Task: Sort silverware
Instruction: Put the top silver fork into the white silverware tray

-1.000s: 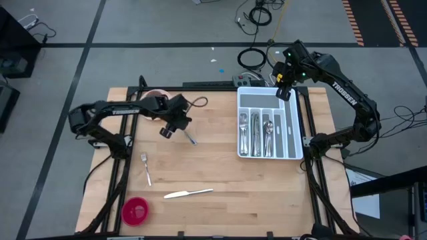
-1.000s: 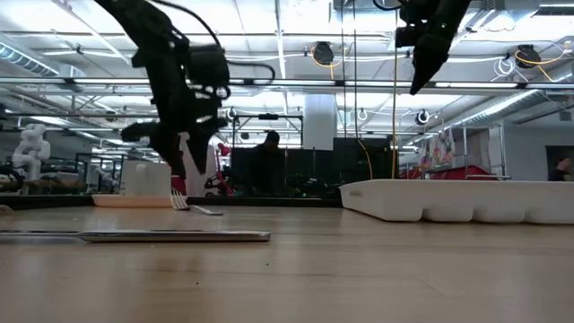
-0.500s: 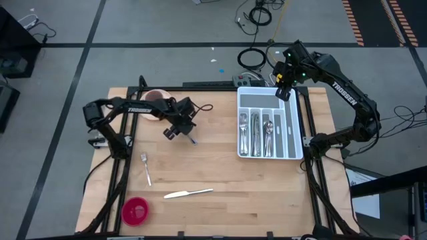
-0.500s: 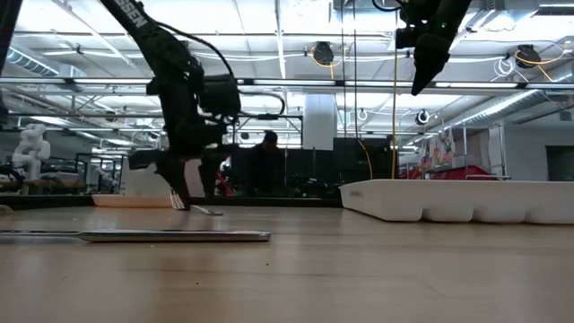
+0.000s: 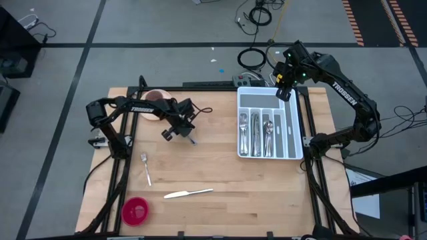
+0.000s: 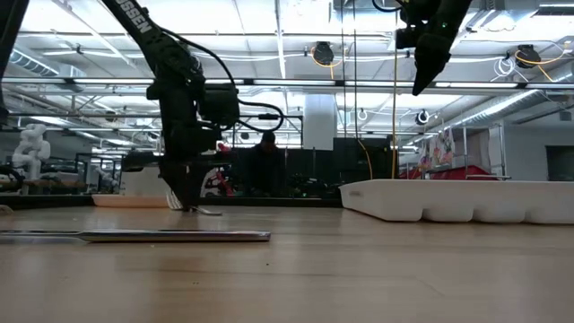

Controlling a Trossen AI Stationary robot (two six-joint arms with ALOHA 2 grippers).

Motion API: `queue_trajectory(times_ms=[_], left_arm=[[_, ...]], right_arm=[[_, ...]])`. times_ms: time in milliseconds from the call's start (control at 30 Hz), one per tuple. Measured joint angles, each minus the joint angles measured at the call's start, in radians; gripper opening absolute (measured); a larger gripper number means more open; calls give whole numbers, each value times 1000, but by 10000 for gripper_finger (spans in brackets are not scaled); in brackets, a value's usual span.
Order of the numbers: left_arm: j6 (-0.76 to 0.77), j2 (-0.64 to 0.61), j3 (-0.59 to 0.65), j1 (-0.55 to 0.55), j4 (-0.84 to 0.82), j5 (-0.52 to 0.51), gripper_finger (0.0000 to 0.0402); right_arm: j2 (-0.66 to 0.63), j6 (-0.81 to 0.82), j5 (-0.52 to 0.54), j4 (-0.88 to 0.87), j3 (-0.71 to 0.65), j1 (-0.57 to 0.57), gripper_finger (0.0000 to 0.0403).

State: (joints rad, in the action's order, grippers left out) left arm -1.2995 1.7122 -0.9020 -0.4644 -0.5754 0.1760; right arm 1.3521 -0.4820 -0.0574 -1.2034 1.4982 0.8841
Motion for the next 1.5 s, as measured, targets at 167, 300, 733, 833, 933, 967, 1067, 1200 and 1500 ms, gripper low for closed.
queue_trajectory(times_ms=[167, 300, 733, 833, 933, 967, 1067, 1200, 1500], left_arm=[[8, 0, 0, -1, 1, 14, 15], [18, 0, -2, 11, -3, -20, 15], [108, 2, -232, 110, -175, -119, 10], [54, 1, -290, 138, -181, -138, 10], [-83, 1, -345, 170, -169, -180, 10], [-138, 1, -364, 180, -164, -188, 10], [-284, 0, -393, 203, -89, -201, 10], [-338, 9, -443, 212, 30, -207, 10], [-415, 149, -655, 212, 37, -217, 10]], right_arm=[[0, 4, 0, 0, 0, 0, 119], [0, 31, 0, 2, 0, -1, 119], [0, 46, -227, 27, 0, 0, 119], [0, 43, -237, 34, 0, 0, 119], [0, 37, -235, 34, 0, 0, 119], [0, 36, -235, 33, 0, 0, 119], [-1, 40, -233, 12, 0, 0, 119], [-1, 49, -233, -32, 0, 0, 119], [-1, 51, -233, -74, 0, 0, 119]])
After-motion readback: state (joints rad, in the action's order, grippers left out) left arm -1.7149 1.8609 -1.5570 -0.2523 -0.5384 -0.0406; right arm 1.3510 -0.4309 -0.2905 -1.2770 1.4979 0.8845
